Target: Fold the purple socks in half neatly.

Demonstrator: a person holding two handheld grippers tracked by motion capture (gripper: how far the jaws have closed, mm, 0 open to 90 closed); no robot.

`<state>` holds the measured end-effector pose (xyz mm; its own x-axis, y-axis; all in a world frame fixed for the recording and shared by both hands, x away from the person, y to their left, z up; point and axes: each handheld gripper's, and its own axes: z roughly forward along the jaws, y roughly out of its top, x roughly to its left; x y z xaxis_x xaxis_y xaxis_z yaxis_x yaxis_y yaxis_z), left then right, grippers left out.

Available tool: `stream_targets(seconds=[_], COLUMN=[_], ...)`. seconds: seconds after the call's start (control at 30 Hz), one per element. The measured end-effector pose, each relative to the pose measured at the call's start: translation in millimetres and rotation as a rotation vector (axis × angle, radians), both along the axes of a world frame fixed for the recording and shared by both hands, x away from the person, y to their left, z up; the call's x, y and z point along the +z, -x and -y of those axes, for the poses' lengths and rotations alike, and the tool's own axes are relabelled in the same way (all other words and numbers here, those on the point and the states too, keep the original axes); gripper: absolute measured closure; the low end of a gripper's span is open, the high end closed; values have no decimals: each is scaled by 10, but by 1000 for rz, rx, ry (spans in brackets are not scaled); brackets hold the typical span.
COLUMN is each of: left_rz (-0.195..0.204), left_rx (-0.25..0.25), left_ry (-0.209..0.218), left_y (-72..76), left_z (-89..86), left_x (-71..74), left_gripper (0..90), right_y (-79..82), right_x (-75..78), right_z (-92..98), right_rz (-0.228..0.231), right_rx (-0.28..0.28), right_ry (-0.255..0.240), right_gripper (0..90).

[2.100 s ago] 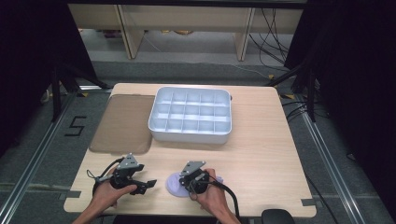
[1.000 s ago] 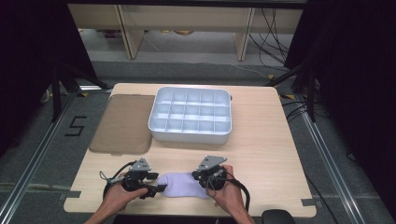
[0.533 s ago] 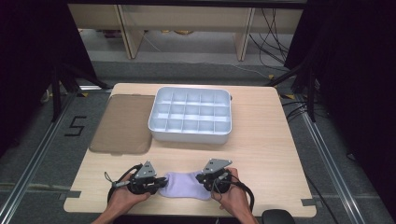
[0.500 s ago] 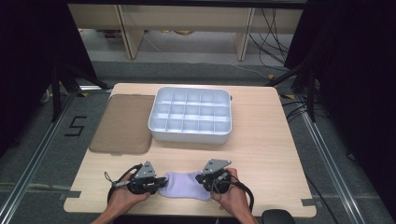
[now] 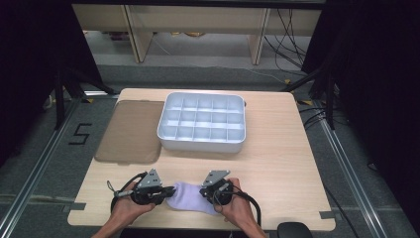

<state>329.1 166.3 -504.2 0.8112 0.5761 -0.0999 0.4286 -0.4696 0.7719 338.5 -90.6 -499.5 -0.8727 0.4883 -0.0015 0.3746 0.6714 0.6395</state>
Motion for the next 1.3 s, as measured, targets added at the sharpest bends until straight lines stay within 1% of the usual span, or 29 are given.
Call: stream_targets(seconds=[0.1,0.13,0.17,0.2,0.23,0.3,0.33,0.37,0.43,0.47,0.5,0.53,0.57,0.6,0.63,0.7,0.8,0.83,0.87,0.9,0.93,1.0,1.07,1.13,1.17,1.2,1.23,1.27,1.3], left_rz=[14,4,13,-6,2,-4,-13,3,1,-5,-5,-1,-1,0,-8,7,-6,-12,-8,-2,-19,-6,-4,-16,1,-14,-11,-8,6], left_rx=[-13,-11,-19,3,-9,-5,0,-12,-9,-8,-6,-11,-3,-8,-2,-15,-7,1,-3,-17,2,-3,0,3,2,9,16,9,10], left_ry=[-17,-28,-12,5,1,7,17,10,16,28,24,42,52,58,62,59,60,58,59,36,66,55,46,59,48,62,54,52,56], left_y=[4,5,-1,11,0,2,8,-1,17,36,53,65,78,87,99,102,112,115,107,87,99,90,88,79,69,64,65,61,56], left_z=[-23,-43,-50,-50,-72,-95,-107,-126,-142,-138,-138,-129,-124,-118,-112,-111,-99,-95,-96,-118,-103,-111,-119,-128,-140,-148,-163,-179,-188], left_x=[27,40,46,48,63,83,106,119,157,176,195,216,229,250,257,271,267,266,265,266,262,269,267,265,265,267,275,287,283], left_gripper=[848,848,847,847,848,848,848,848,848,848,848,848,848,848,849,849,849,849,849,849,849,849,849,849,849,849,849,849,848], right_y=[-22,-22,-31,-29,-30,-24,-41,-47,-48,-75,-76,-76,-78,-74,-68,-79,-71,-74,-87,-98,-123,-177,-269,-318,-330,-329,-360,-352,-355], right_x=[-48,-48,-41,-51,-42,-42,-46,-54,-47,-66,-64,-64,-74,-64,-68,-71,-63,-58,-47,-16,-2,23,-14,-25,-49,-66,-84,-66,-70], right_z=[-98,-98,-107,-126,-130,-152,-163,-181,-203,-215,-249,-249,-268,-281,-297,-310,-328,-333,-331,-325,-335,-353,-414,-472,-507,-532,-543,-553,-564], right_rz=[-2,-2,-5,1,-2,-6,3,0,-27,-1,-28,-28,0,-13,-18,-22,-40,-43,-35,-30,-20,-14,0,-24,-28,-32,21,-30,-30], right_rx=[13,13,22,13,17,6,20,25,16,31,28,28,30,32,29,39,19,30,43,45,41,33,41,48,46,45,70,53,51], right_ry=[4,4,13,2,12,8,7,-5,-9,-17,-21,-21,-27,-24,-28,-36,-22,-32,-46,-42,-63,-46,-50,-40,-44,-35,-25,-30,-36], right_gripper=[900,900,900,900,900,900,900,900,900,900,900,900,900,900,900,900,900,900,900,900,900,900,900,900,900,900,900,900,900])
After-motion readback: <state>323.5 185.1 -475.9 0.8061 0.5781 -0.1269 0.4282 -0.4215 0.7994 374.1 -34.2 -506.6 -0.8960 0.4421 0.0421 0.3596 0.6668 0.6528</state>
